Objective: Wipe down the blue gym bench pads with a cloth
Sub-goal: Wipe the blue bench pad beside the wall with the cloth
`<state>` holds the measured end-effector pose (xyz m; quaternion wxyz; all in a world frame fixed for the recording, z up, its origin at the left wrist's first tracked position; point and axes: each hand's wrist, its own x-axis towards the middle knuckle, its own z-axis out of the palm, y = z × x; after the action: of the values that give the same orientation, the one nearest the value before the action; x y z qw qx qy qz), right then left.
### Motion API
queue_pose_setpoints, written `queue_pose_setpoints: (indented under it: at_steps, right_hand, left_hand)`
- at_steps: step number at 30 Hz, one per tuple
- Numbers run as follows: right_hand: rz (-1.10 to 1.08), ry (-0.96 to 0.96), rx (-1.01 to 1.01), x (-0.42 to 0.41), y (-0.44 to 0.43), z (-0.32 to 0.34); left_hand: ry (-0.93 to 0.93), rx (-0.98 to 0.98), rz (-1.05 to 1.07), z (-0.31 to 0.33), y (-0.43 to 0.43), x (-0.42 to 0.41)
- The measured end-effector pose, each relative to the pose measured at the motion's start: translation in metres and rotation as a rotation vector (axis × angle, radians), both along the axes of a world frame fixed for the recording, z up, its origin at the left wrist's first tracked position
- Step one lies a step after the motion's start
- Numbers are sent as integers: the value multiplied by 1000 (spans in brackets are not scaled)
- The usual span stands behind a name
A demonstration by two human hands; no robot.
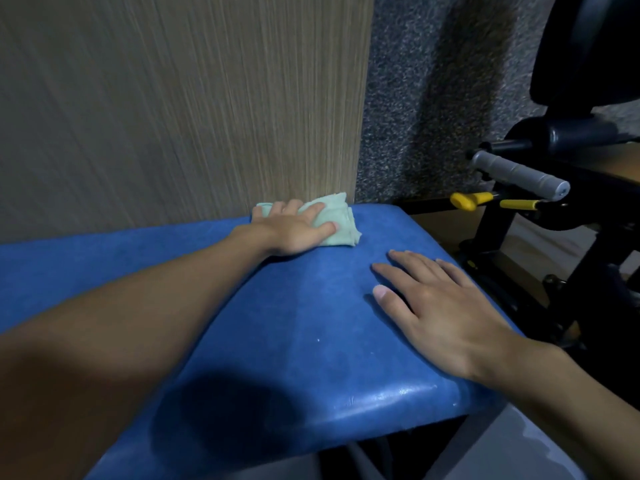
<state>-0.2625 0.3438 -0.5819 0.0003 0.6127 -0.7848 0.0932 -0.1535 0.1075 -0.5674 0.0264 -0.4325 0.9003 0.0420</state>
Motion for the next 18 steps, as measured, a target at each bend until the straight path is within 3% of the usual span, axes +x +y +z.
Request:
queue_pose_setpoints:
  at_steps: [5,18]
  right_hand:
    - [-3,-33,-3,0,1,0]
    - [-4,-88,26,2,4,11]
  left_hand:
    - [-20,47,-14,-4,26,14]
    - [-28,-40,-133,-13,190,99]
